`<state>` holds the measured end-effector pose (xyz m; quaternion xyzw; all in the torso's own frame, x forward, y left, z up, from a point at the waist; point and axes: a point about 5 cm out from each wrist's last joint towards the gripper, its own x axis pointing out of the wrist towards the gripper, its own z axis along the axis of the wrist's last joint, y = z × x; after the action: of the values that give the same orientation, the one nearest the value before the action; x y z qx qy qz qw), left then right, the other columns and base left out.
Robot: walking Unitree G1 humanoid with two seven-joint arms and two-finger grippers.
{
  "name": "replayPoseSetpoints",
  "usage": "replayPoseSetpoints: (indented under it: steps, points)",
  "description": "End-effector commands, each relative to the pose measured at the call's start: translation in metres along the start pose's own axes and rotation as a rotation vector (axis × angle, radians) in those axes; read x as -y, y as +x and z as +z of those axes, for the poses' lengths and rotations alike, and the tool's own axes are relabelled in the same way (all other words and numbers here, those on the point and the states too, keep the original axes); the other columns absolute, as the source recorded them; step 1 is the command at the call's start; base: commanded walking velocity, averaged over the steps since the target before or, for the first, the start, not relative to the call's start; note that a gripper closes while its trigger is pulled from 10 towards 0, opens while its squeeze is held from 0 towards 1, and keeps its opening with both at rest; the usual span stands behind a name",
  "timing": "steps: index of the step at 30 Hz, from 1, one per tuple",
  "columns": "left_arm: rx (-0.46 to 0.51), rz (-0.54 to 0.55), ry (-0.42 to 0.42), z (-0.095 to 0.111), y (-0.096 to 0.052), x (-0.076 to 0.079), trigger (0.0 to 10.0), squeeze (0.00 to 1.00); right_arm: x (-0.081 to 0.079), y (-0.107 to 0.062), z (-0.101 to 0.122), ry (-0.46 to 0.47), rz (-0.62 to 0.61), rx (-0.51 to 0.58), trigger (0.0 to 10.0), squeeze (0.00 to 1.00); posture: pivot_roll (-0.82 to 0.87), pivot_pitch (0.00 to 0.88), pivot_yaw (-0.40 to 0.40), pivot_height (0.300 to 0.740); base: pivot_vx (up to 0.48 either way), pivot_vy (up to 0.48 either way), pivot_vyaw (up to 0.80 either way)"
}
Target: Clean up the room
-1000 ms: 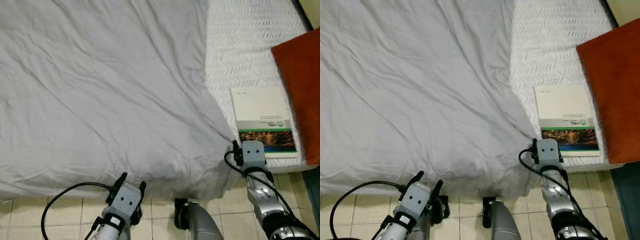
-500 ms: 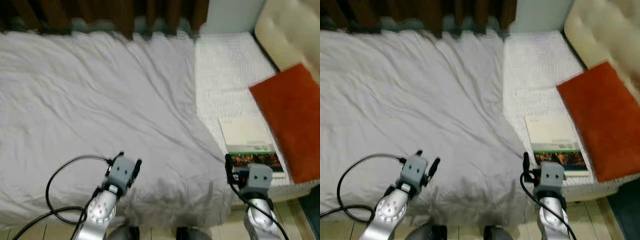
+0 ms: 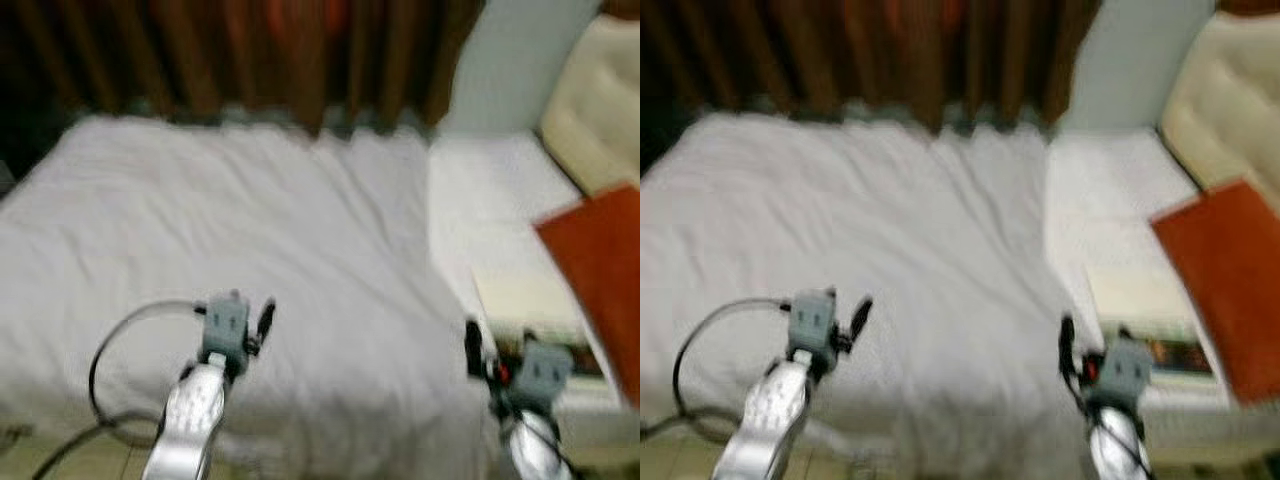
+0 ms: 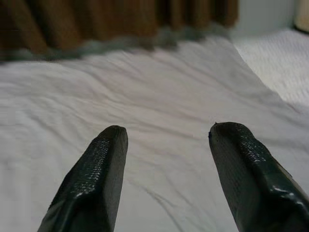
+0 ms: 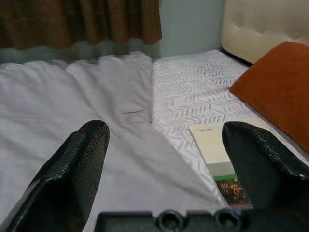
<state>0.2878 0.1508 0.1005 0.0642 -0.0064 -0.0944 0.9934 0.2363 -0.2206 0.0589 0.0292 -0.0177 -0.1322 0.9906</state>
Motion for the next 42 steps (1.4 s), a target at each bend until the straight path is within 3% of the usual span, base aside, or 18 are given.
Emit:
replayPoseSetpoints:
  steps: [1, 5, 11, 17, 29, 36, 42]
  points:
    - [0.018, 0.009, -0.025, 0.009, -0.004, -0.005, 10.0, 0.0, 0.017, -0.004, 0.004, -0.011, -0.063, 0.002, 10.0, 0.0, 0.0, 0.0, -0.008, 0.74, 0.0, 0.0, 0.0]
    - [0.006, 0.004, -0.021, 0.007, -0.009, -0.005, 10.0, 0.0, 0.014, -0.006, 0.0, -0.018, -0.059, -0.027, 10.0, 0.0, 0.0, 0.0, -0.009, 0.74, 0.0, 0.0, 0.0]
    - [-0.018, -0.013, -0.033, 0.002, -0.004, 0.001, 10.0, 0.0, 0.008, -0.003, -0.004, -0.027, -0.036, -0.074, 10.0, 0.0, -0.02, 0.0, -0.006, 0.74, 0.0, 0.146, 0.0]
    - [-0.09, 0.002, -0.055, -0.014, -0.003, -0.002, 10.0, 0.0, 0.0, 0.001, -0.01, -0.035, 0.022, -0.116, 10.0, 0.0, -0.04, 0.0, -0.015, 0.74, 0.0, 0.48, 0.0]
    - [-0.102, -0.009, -0.068, -0.023, 0.005, -0.001, 10.0, 0.0, 0.0, 0.01, -0.008, -0.051, 0.056, -0.134, 10.0, 0.0, -0.02, 0.0, -0.05, 0.74, 0.0, 0.48, 0.0]
    - [-0.105, -0.004, -0.059, -0.032, -0.009, -0.009, 10.0, 0.0, -0.002, 0.003, -0.014, -0.05, 0.099, -0.168, 10.0, 0.0, 0.0, 0.0, -0.062, 0.74, 0.0, 0.48, 0.0]
    - [-0.085, -0.003, -0.04, -0.03, -0.009, -0.007, 10.0, 0.0, -0.01, 0.008, -0.015, -0.043, 0.125, -0.172, 10.0, 0.0, 0.02, 0.0, -0.066, 0.74, 0.0, 0.48, 0.0]
